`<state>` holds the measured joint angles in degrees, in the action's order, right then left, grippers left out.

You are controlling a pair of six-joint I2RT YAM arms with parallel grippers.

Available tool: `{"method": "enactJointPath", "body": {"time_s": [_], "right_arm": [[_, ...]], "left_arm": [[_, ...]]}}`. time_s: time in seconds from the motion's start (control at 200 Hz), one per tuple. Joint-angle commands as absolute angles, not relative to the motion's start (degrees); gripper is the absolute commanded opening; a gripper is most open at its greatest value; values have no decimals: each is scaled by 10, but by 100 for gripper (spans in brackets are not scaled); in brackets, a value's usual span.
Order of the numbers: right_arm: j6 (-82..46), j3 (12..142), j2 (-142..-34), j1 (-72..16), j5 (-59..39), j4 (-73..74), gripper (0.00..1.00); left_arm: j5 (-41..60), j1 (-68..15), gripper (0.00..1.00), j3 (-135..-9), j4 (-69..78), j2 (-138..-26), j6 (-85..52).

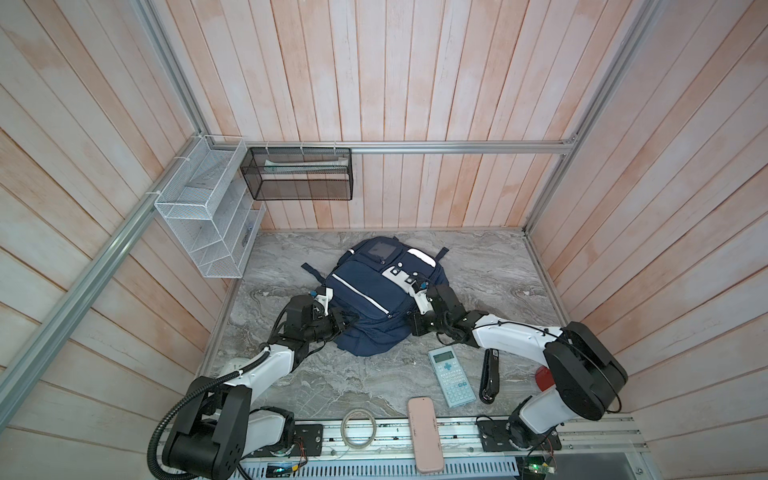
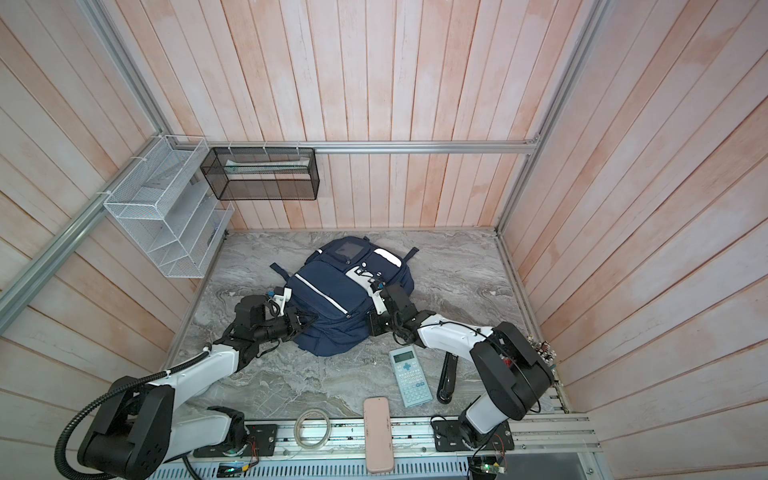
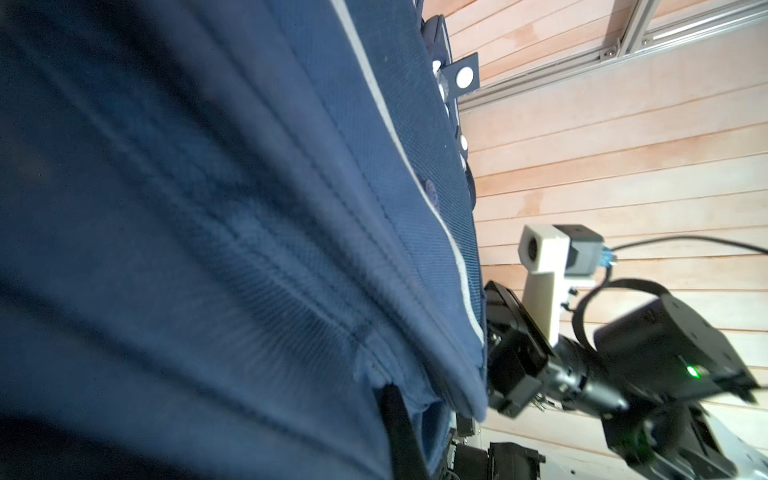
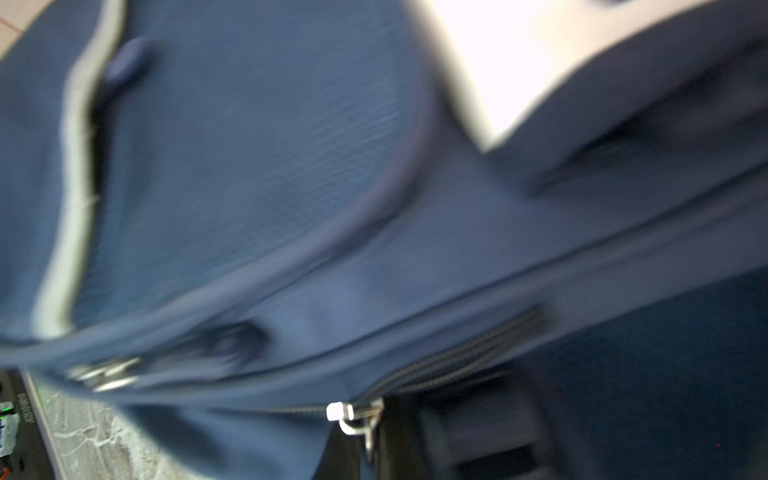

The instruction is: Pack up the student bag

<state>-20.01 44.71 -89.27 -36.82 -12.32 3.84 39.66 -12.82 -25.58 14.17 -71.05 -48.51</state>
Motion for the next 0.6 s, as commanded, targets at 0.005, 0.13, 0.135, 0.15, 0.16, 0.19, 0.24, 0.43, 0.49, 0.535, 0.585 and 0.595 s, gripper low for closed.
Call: {"method": "enactJointPath", "body": {"time_s": [0.005,0.13,0.135,0.15,0.16,0.19,0.24,0.43,0.49,0.535,0.585,0.595], "right_arm": [[-191,438,-895,-281,-18,-43,0],[-192,447,-897,-244,0,-46,0],[-192,446,-896,-243,0,-46,0],[-194,446,-896,-239,0,-45,0],[-193,445,-895,-237,-1,-45,0],[-193,442,-893,-231,-5,-44,0],[-186,437,-889,-230,-16,-43,0],[-170,397,-820,-259,-19,-41,21],[-149,379,-780,-285,-11,-23,42],[-141,370,-756,-302,12,-11,51],[-137,365,-734,-311,25,1,56],[-137,365,-731,-312,25,4,57]], "left_arm": [[382,-97,0,-261,109,-683,-439],[388,-69,0,-259,99,-684,-424],[388,-68,0,-259,100,-685,-425],[390,-63,0,-257,102,-685,-425],[391,-61,0,-256,104,-686,-425],[393,-54,0,-253,111,-690,-426],[390,-50,0,-254,116,-698,-423],[388,-49,4,-280,112,-719,-405],[387,-49,11,-289,104,-715,-398],[390,-49,15,-291,106,-713,-398],[389,-49,16,-294,105,-711,-397],[388,-49,16,-294,105,-711,-397]]}}
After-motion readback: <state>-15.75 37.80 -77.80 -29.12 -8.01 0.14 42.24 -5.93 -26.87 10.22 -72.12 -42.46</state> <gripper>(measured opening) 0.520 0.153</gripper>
